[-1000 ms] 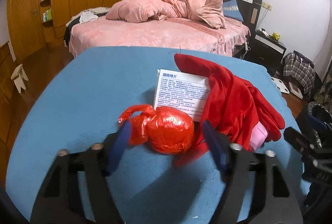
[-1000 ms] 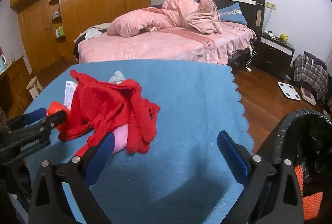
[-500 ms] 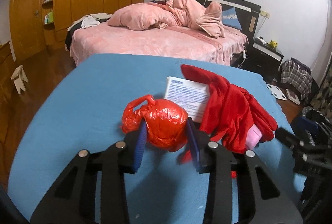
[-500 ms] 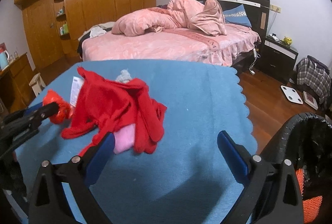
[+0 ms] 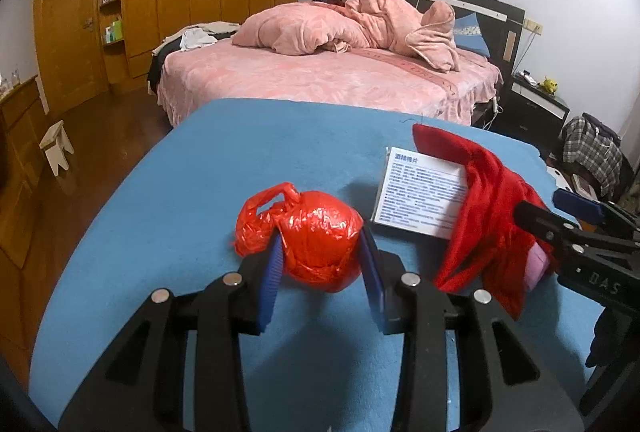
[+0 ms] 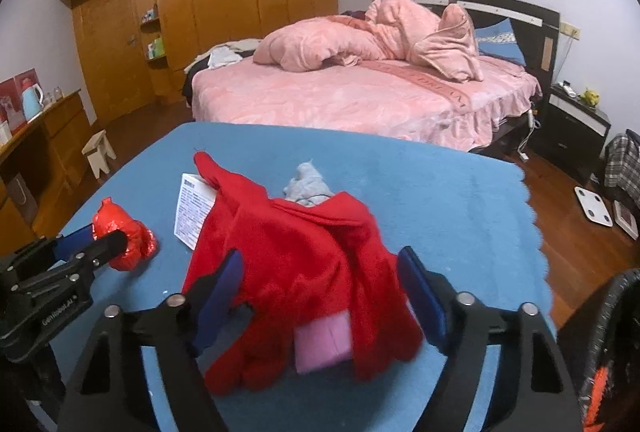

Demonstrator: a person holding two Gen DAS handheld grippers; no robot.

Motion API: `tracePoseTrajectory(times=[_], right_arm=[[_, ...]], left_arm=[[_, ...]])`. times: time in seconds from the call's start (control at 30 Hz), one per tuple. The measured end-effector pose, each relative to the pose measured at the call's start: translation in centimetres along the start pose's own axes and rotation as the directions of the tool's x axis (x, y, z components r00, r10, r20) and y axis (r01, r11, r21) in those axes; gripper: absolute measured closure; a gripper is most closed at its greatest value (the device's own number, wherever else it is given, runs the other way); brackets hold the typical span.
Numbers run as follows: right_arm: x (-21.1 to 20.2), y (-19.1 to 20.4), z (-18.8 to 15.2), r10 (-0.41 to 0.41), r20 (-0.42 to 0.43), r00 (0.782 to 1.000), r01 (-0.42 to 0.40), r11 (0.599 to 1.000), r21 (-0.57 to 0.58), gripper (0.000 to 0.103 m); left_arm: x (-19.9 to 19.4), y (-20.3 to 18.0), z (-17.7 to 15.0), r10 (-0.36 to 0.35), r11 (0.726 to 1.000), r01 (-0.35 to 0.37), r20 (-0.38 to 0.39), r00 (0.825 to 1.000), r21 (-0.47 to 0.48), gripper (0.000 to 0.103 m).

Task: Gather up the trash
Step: 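Lift the red cloth with the right tool while the left holds the red bag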

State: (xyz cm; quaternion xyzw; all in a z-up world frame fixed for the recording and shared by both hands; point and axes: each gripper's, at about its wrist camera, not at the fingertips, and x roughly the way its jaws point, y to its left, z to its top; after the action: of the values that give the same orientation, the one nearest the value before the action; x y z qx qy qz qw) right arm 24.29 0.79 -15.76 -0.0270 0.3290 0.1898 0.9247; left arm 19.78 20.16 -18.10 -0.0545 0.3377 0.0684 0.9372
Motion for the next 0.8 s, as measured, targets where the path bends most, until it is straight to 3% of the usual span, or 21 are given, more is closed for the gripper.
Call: tracePoseTrajectory(times=[0.03,0.13,0.2,0.27,0.4,0.57,0.67,0.73,0.77,0.8], right_arm=[[0.3,0.1,0.0,0.005,-0.009,1.000,-0.005,1.000,0.000,0.037],[1.1,0.2,-0.2,0.054,-0.031,0.998,-0.054,0.999,0.001,0.058],[0.9,0.8,-0.2,0.089,-0.033,0.996,-0.090,0.996,-0.022,0.083],[0.4,1.3,-0.2,0.119,-0.033,0.992,-0.120,0.992,-0.039,0.097],[-1.3,1.1,-0.5,0.169,-0.012,0.986,-0.169,0.986,-0.014,0.103],[-3.2,0.1,-0.8,0.194,0.006,0.981,-0.194,0.981,0.025,0.103],[-2.7,0.1,-0.4,0.170,-0.003,0.986,-0.170,0.985,0.007,0.099],[-2.2,0.1,-0.1,0.163,-0.010,0.987,-0.163,0.986,0.015,0.080],[-1.8,-0.1,0.2,0.160,-0.006,0.987,-0.160,0.987,0.022,0.057],[-1.5,0.0,0.4,0.148,-0.001,0.989,-0.148,0.989,0.021,0.044]], left_arm=[[0.1,0.1,-0.1,0.001,1.000,-0.001,-0.003,1.000,-0.002,0.067],[0.2,0.4,-0.2,0.003,1.000,-0.003,-0.008,1.000,-0.011,0.067],[0.2,0.5,-0.2,0.002,1.000,-0.002,-0.006,1.000,-0.014,0.067],[0.2,0.5,-0.4,0.007,1.000,-0.007,-0.008,1.000,-0.012,0.067],[0.1,0.3,-0.3,0.004,1.000,-0.004,0.001,1.000,-0.004,0.067],[-1.0,-0.1,-0.4,-0.002,1.000,0.002,0.028,1.000,0.019,0.067],[-1.4,-0.6,-0.7,-0.006,1.000,0.005,0.031,0.999,0.029,0.067],[-1.3,-0.7,-0.7,-0.010,1.000,0.009,0.025,1.000,0.019,0.067],[-1.3,-0.6,-0.6,-0.010,1.000,0.010,0.025,1.000,0.013,0.067],[-1.2,-0.5,-0.4,-0.012,1.000,0.012,0.026,1.000,0.005,0.067]])
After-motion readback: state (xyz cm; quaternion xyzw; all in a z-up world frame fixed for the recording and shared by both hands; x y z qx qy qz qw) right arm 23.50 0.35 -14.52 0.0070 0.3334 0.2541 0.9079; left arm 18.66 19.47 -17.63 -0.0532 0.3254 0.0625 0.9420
